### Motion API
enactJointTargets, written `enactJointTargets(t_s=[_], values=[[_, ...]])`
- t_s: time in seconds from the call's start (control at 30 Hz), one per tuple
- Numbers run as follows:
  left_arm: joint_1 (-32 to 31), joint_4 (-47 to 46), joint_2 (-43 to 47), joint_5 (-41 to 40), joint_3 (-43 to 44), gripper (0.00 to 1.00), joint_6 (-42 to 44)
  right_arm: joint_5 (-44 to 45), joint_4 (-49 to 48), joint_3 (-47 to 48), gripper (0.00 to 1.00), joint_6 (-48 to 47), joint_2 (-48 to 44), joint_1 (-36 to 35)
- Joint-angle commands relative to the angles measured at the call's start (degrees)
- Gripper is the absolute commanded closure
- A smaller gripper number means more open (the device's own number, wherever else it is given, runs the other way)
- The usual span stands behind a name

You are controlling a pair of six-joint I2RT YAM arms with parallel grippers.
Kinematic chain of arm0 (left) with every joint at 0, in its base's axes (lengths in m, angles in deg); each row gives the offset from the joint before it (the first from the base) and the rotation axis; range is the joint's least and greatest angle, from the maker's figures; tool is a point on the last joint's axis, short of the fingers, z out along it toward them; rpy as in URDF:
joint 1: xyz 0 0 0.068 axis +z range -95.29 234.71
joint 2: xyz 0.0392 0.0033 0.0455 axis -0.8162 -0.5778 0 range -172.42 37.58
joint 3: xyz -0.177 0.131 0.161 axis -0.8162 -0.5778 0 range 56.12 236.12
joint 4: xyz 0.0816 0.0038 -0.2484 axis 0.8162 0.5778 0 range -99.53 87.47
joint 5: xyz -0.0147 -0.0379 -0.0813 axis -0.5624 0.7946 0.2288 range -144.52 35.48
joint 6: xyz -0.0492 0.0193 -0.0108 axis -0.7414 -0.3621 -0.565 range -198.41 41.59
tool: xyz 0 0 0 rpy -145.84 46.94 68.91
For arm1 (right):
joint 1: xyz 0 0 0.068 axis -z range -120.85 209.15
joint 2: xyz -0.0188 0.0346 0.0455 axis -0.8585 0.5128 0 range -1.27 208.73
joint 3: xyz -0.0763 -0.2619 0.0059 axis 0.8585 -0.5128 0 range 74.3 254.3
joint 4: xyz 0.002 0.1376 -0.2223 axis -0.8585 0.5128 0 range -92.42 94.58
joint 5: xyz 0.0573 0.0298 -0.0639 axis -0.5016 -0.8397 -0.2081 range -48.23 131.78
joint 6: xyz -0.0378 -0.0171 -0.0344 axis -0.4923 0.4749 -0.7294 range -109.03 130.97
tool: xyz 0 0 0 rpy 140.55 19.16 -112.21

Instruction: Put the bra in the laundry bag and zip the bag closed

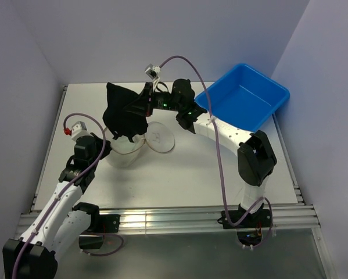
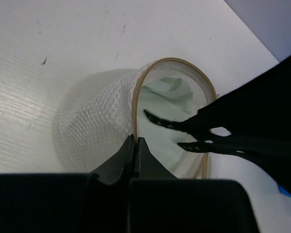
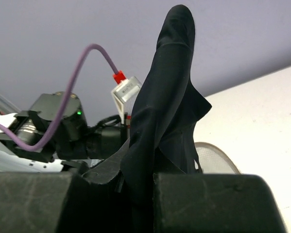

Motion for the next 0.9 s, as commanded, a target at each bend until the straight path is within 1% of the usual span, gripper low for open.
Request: enactJointTargets(t_s=[0.0,0.13,0.33,0.53,0.57,0.67,0.73,0.87], values=[[0.5,-4.7,1.4,1.6,-1.0,1.0,-0.7,-1.9,-6.0,2.2,1.0,0.0,1.5,-0.3],[0.5,-6.1,4.6,2.0,-2.4,1.0,-1.3,-2.7,-9.0,-1.3,1.0,0.0,2.8,-0.4],[0.5,-7.6,7.8,2.2,-3.3,1.0,-2.0,-2.4,-7.9,-6.6,1.0,-3.1,4.5,-1.8],[0.5,-9.6,6.7,4.4,-3.0,1.0,-2.3,-0.5,-4.9,-10.9,1.0,-8.2,6.4,-4.9],[0.5,-11.6,6.4,4.9,-2.8,1.0,-2.3,0.1,-4.9,-11.3,1.0,-8.3,6.8,-4.9],[0.5,-13.0,6.1,7.4,-2.7,1.0,-2.7,0.6,-4.5,-12.0,1.0,-8.4,8.2,-5.0],[0.5,-15.4,6.6,8.9,-3.2,1.0,-2.8,0.8,-2.8,-12.8,1.0,-9.2,8.5,-5.1],[0.5,-17.1,5.4,11.6,-2.1,1.0,-2.1,1.2,0.9,-13.6,1.0,-10.0,8.8,-5.3]])
